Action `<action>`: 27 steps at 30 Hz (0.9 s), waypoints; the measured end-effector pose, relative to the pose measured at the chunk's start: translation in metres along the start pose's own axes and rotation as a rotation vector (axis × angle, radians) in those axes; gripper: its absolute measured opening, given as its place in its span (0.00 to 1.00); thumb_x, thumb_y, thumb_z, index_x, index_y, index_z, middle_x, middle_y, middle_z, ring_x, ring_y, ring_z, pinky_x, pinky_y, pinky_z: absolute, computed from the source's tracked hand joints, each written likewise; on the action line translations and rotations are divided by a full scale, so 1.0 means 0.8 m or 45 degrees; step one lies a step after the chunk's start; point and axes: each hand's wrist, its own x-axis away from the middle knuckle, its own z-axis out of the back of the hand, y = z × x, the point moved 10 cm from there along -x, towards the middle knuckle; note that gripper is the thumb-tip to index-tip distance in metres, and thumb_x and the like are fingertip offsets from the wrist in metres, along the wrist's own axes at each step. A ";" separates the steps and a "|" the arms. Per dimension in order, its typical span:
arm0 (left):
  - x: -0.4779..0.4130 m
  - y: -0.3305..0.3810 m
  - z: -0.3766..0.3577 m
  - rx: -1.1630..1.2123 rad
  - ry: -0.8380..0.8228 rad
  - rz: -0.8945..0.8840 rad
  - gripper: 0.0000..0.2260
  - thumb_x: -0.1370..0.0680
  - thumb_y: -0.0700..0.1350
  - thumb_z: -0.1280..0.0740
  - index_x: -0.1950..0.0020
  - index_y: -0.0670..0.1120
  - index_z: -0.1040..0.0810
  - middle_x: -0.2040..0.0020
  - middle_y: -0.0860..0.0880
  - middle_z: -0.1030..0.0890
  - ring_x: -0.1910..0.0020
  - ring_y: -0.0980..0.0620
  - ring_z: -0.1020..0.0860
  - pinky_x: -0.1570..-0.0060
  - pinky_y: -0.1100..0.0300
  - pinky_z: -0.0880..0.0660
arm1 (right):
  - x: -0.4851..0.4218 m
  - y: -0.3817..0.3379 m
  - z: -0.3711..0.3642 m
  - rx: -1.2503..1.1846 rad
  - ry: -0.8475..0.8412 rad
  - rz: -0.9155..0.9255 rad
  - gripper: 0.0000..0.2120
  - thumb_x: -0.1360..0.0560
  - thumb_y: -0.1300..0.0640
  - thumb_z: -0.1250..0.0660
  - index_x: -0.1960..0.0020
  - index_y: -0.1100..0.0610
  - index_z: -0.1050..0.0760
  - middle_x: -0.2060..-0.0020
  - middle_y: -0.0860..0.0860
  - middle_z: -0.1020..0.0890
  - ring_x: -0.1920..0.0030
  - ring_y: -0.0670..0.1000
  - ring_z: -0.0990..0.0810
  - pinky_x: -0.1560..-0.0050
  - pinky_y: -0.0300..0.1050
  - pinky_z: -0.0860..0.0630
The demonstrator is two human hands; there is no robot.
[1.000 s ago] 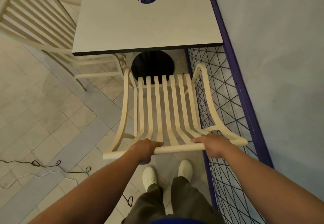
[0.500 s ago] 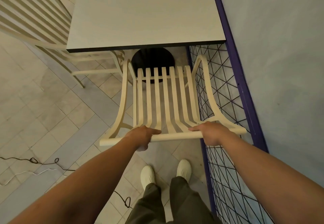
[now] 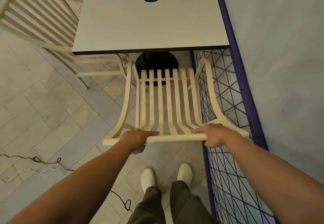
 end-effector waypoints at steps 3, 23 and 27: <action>-0.004 0.000 0.000 -0.067 0.040 -0.003 0.35 0.23 0.40 0.30 0.25 0.67 0.40 0.38 0.50 0.23 0.44 0.47 0.22 0.46 0.50 0.22 | -0.002 0.000 -0.003 0.048 -0.010 -0.026 0.39 0.28 0.62 0.37 0.27 0.31 0.42 0.43 0.50 0.24 0.56 0.48 0.25 0.56 0.44 0.25; -0.033 -0.013 0.020 -0.032 0.039 -0.054 0.34 0.24 0.41 0.28 0.25 0.65 0.36 0.41 0.51 0.21 0.47 0.48 0.21 0.46 0.52 0.22 | -0.022 0.004 0.019 0.085 0.038 -0.060 0.38 0.27 0.63 0.35 0.26 0.33 0.42 0.41 0.50 0.24 0.63 0.44 0.28 0.70 0.38 0.35; -0.032 -0.011 0.021 -0.034 0.043 -0.054 0.33 0.24 0.41 0.28 0.25 0.65 0.36 0.40 0.50 0.21 0.47 0.48 0.21 0.46 0.52 0.22 | -0.021 0.005 0.020 0.096 0.055 -0.064 0.37 0.27 0.61 0.35 0.27 0.32 0.42 0.41 0.50 0.24 0.64 0.43 0.31 0.64 0.41 0.32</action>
